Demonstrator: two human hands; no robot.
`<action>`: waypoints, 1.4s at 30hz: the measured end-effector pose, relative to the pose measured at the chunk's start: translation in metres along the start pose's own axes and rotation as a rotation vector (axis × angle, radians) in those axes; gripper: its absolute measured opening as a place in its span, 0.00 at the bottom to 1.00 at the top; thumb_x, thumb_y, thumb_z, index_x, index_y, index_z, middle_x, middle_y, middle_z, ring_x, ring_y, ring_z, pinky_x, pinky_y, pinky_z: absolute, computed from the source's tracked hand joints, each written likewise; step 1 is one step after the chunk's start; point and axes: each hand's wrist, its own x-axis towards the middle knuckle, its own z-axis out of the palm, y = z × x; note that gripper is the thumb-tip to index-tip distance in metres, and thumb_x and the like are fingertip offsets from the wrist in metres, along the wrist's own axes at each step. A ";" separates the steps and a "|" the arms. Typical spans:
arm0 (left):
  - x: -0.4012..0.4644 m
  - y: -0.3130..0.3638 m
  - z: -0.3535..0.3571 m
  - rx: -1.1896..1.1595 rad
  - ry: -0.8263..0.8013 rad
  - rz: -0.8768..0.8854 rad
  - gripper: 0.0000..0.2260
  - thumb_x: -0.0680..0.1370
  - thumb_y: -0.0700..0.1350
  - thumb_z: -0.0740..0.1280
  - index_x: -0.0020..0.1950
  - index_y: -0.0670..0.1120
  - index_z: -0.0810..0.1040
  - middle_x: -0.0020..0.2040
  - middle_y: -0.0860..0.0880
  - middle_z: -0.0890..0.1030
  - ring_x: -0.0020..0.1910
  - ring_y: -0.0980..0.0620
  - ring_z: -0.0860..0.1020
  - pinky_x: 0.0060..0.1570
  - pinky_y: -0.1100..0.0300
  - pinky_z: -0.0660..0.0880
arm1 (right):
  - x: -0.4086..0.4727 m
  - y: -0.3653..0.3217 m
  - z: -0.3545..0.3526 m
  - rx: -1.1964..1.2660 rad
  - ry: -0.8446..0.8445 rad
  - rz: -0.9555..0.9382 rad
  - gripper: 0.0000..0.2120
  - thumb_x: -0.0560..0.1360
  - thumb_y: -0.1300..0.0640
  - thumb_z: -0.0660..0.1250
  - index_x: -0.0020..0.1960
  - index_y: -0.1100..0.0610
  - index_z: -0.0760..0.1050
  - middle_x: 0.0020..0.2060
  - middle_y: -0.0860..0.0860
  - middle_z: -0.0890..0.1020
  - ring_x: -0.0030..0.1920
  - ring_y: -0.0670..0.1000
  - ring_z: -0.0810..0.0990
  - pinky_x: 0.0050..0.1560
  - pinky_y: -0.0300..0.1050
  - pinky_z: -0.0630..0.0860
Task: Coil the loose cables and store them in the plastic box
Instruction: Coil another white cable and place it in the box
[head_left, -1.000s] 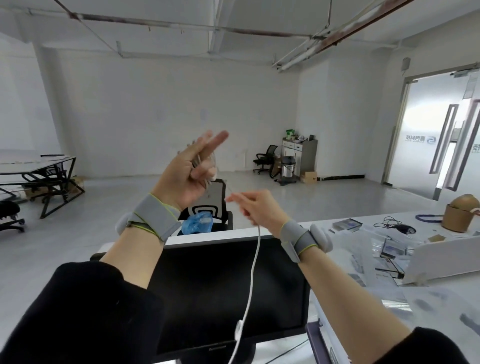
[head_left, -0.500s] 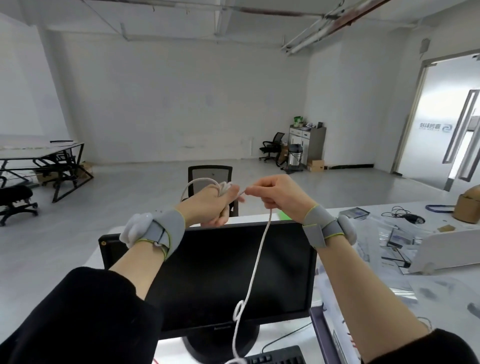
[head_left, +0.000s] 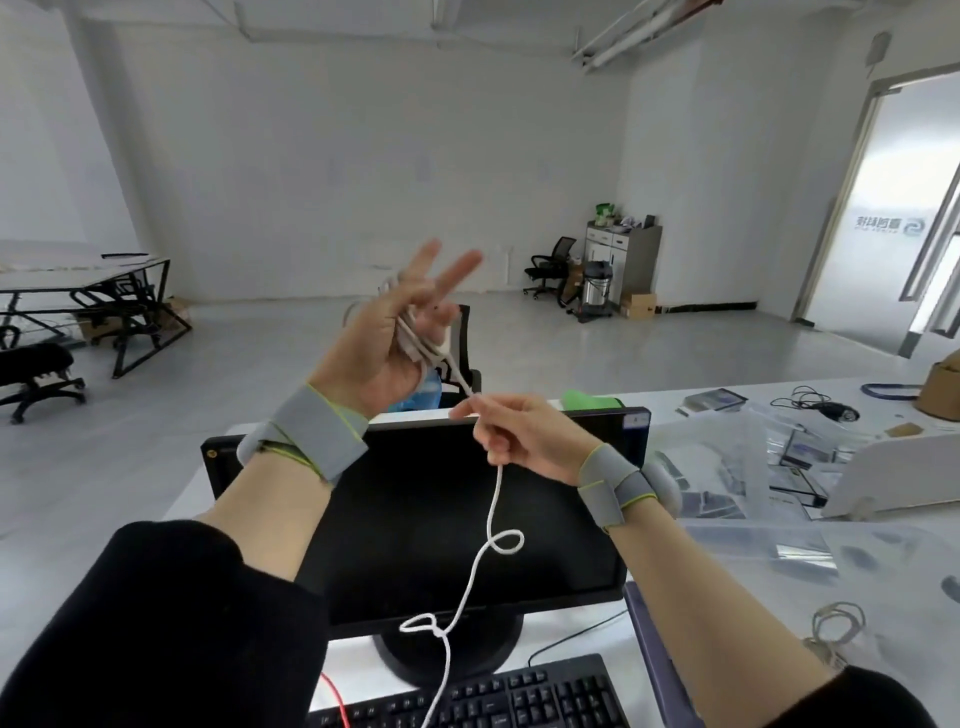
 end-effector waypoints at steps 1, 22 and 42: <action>0.004 -0.001 -0.003 0.081 0.075 0.041 0.22 0.80 0.35 0.54 0.73 0.51 0.63 0.61 0.49 0.78 0.34 0.56 0.81 0.31 0.70 0.76 | -0.001 0.006 0.004 -0.075 -0.028 0.040 0.13 0.81 0.56 0.56 0.53 0.60 0.78 0.28 0.49 0.70 0.28 0.44 0.67 0.33 0.37 0.68; -0.023 -0.025 -0.024 0.418 -0.411 -0.380 0.16 0.79 0.47 0.56 0.64 0.43 0.74 0.20 0.53 0.71 0.15 0.61 0.62 0.16 0.66 0.55 | -0.017 -0.005 -0.034 0.113 0.375 -0.072 0.09 0.77 0.59 0.65 0.39 0.59 0.76 0.22 0.46 0.63 0.24 0.44 0.62 0.24 0.35 0.63; -0.016 -0.049 -0.042 1.356 0.054 -0.391 0.33 0.76 0.66 0.46 0.49 0.44 0.82 0.18 0.51 0.72 0.16 0.57 0.66 0.28 0.63 0.67 | -0.030 -0.039 -0.041 0.118 0.244 -0.114 0.11 0.75 0.56 0.64 0.35 0.59 0.72 0.23 0.46 0.62 0.23 0.44 0.59 0.25 0.36 0.55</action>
